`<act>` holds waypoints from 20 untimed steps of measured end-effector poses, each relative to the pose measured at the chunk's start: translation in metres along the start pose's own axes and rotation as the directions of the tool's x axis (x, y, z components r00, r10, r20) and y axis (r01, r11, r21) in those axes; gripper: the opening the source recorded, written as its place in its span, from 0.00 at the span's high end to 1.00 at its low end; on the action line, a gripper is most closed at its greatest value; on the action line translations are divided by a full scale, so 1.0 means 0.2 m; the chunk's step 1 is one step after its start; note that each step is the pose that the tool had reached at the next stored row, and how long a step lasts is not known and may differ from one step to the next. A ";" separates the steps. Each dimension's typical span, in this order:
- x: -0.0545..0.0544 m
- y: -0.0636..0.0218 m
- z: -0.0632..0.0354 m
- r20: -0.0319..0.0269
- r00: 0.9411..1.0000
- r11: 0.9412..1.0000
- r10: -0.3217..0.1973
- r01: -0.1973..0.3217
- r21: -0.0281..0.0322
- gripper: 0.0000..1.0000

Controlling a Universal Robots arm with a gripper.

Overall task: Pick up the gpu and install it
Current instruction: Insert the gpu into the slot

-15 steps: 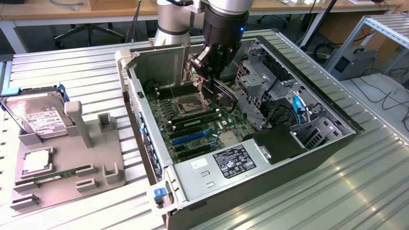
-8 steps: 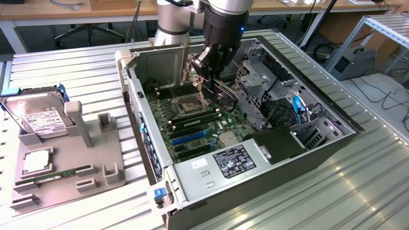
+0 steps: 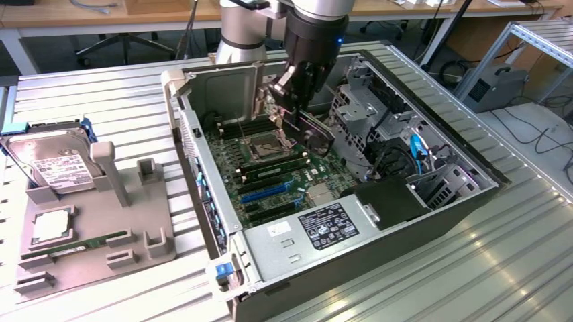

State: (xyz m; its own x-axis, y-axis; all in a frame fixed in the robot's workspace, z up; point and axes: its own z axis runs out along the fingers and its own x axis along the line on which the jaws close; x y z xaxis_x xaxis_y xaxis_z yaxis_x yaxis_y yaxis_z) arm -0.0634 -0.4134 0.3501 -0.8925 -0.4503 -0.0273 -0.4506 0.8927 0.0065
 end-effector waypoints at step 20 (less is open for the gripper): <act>0.00 0.000 0.000 0.000 0.997 0.997 -0.080 0.080 -0.002 0.73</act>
State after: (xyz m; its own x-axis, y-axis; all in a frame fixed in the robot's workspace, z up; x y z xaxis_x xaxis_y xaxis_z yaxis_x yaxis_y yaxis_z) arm -0.0634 -0.4134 0.3501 -0.8533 -0.5207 -0.0273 -0.5210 0.8535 0.0065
